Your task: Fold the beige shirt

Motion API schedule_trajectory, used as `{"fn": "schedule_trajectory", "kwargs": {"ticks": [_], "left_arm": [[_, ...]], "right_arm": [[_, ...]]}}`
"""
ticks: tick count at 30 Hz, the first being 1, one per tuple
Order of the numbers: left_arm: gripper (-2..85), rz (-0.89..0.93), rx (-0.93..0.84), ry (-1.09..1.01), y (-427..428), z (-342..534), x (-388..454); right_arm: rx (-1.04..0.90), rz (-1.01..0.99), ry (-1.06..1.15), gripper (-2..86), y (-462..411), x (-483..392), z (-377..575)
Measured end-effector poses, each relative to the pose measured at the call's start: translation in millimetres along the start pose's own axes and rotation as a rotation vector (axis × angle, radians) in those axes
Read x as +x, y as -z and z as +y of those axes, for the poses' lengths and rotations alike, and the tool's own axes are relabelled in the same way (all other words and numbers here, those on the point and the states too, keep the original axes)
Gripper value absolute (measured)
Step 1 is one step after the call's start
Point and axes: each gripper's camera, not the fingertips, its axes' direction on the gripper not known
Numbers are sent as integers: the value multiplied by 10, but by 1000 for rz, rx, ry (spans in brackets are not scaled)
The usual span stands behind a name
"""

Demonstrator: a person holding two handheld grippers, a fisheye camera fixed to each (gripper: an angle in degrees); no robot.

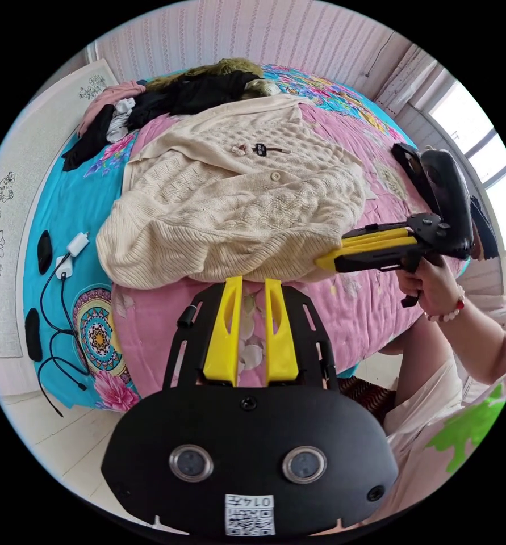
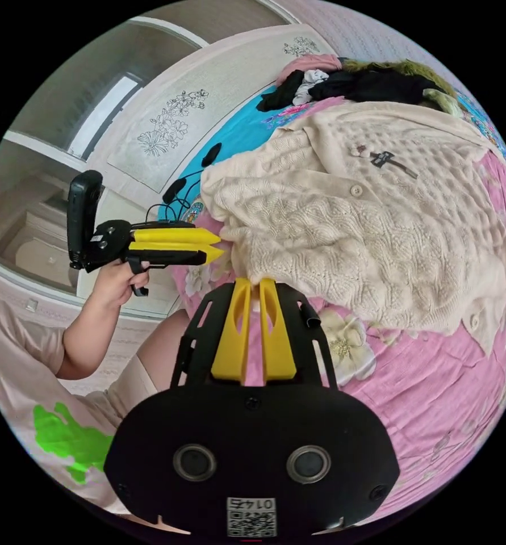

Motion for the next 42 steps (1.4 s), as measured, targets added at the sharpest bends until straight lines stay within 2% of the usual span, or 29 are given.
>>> {"fn": "schedule_trajectory", "kwargs": {"ticks": [2,5,8,9,11,14,20,26,31,33,37,40,42], "left_arm": [[69,-4,30,9,73,175,-18],[67,21,81,21,243,515,-43],[66,27,113,17,445,863,-39],[65,28,131,21,529,998,-47],[63,16,156,33,642,1197,-73],[60,3,172,66,733,1487,-152],[58,39,157,94,697,1929,-244],[59,83,134,96,522,2175,-282],[103,138,105,84,316,2214,-258],[111,153,89,87,255,2230,-241],[107,156,77,84,185,2311,-218],[101,155,78,74,160,2367,-236],[99,153,86,72,160,2394,-260]], "right_arm": [[-87,-157,9,18,123,-1,25],[-222,-264,58,13,315,-148,69],[-269,-302,153,12,622,-477,76],[-269,-293,173,12,684,-543,64],[-171,-141,202,15,906,-670,-25],[-26,24,90,24,953,-422,-153],[164,75,-226,68,810,200,257],[293,151,-253,134,766,199,1036],[147,265,-175,136,276,-19,1223],[147,292,-185,127,143,-22,1210],[53,254,-212,29,30,10,1146],[27,219,-145,12,316,-101,1203],[33,87,-110,8,620,-181,1261]]}}
